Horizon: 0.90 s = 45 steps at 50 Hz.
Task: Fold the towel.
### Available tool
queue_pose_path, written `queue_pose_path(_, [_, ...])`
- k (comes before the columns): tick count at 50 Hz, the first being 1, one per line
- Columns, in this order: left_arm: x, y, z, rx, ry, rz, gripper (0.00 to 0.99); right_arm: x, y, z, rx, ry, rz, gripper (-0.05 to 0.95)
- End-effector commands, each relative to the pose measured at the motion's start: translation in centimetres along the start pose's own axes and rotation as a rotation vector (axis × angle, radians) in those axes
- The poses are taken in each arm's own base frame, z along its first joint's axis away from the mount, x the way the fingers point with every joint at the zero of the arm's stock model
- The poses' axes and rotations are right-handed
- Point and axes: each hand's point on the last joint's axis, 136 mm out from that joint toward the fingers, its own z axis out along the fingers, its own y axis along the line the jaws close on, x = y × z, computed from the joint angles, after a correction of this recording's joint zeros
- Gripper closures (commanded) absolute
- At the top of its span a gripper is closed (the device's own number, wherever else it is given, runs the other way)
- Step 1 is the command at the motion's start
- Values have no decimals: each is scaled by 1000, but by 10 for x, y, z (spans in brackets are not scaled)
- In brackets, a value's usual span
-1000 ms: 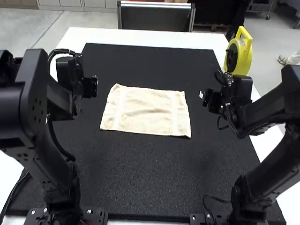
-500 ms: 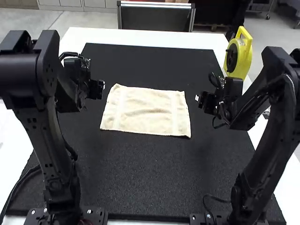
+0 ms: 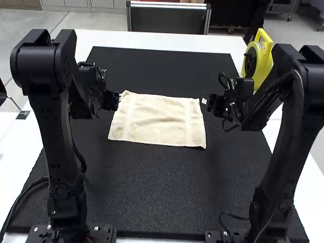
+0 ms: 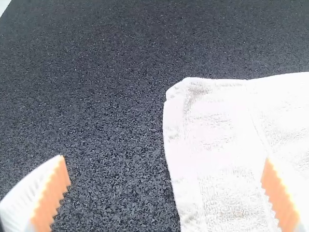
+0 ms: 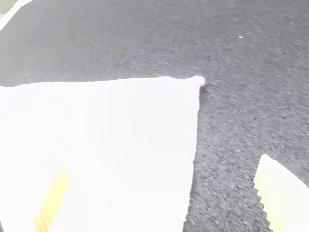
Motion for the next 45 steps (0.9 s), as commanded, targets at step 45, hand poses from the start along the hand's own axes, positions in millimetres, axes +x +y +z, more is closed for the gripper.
queue_pose_path(45, [-18, 11, 49, -7, -99, -9, 59, 2, -8, 75, -59, -16, 5, 2])
